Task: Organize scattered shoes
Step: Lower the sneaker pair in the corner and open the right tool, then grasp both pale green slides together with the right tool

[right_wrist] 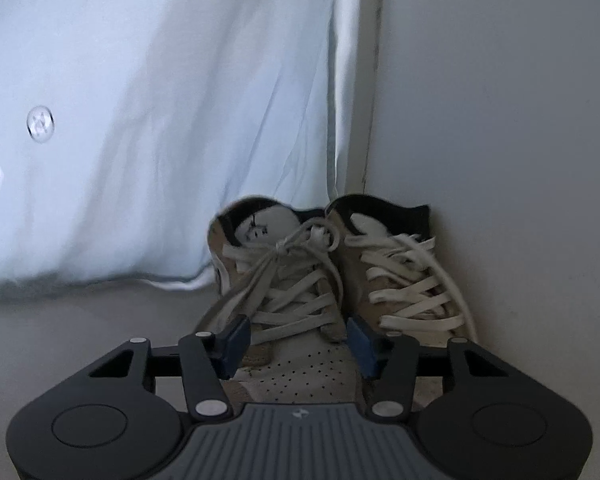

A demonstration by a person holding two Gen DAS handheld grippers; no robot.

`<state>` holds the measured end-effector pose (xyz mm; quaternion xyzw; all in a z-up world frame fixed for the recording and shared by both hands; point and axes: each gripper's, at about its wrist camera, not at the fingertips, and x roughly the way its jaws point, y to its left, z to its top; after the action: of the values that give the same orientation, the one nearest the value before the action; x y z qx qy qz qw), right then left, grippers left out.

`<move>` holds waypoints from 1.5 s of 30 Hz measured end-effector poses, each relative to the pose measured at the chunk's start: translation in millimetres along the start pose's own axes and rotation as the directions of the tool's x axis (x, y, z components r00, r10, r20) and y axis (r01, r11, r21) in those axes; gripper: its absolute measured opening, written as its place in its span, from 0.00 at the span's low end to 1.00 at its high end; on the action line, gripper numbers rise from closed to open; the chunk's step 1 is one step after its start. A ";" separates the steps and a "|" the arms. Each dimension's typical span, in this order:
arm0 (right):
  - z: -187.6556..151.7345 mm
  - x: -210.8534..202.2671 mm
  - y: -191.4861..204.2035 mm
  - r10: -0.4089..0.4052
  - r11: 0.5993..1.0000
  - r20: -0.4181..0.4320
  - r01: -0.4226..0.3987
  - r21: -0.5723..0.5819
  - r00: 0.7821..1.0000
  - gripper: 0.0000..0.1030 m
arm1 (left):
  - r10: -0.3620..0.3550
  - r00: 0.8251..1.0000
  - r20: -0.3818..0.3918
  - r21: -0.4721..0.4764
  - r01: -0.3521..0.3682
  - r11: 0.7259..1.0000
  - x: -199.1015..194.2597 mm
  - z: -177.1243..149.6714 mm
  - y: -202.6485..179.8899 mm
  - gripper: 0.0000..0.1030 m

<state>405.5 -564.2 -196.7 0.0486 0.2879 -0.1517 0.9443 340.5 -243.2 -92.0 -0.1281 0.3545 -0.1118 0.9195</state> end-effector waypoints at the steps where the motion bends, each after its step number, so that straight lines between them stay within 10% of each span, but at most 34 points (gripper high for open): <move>1: 1.0 -8.1 -0.4 0.002 1.000 0.005 -0.002 0.000 1.000 0.53 | -0.002 1.000 0.017 -0.002 0.002 1.000 -11.4 -1.5 1.6 0.61; 18: -64.5 -238.1 42.1 0.209 0.978 0.026 -0.208 -0.014 0.978 0.55 | 0.184 0.969 0.164 -0.140 -0.162 0.977 -214.8 -99.7 96.1 0.61; 32: -165.5 -359.4 199.3 0.501 0.846 -0.097 -0.510 -0.156 0.860 0.55 | 0.311 0.937 0.162 -0.178 -0.282 0.943 -318.9 -146.8 220.7 0.61; 45: -293.1 -462.8 335.3 0.635 0.739 -0.120 -0.646 -0.194 0.763 0.54 | 0.220 0.973 0.067 -0.020 -0.219 0.976 -328.2 -156.2 341.6 0.61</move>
<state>-8.9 -73.7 -179.9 0.0417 0.2905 0.2166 0.9311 35.9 151.5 -106.8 -0.0977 0.3351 -0.0030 0.9371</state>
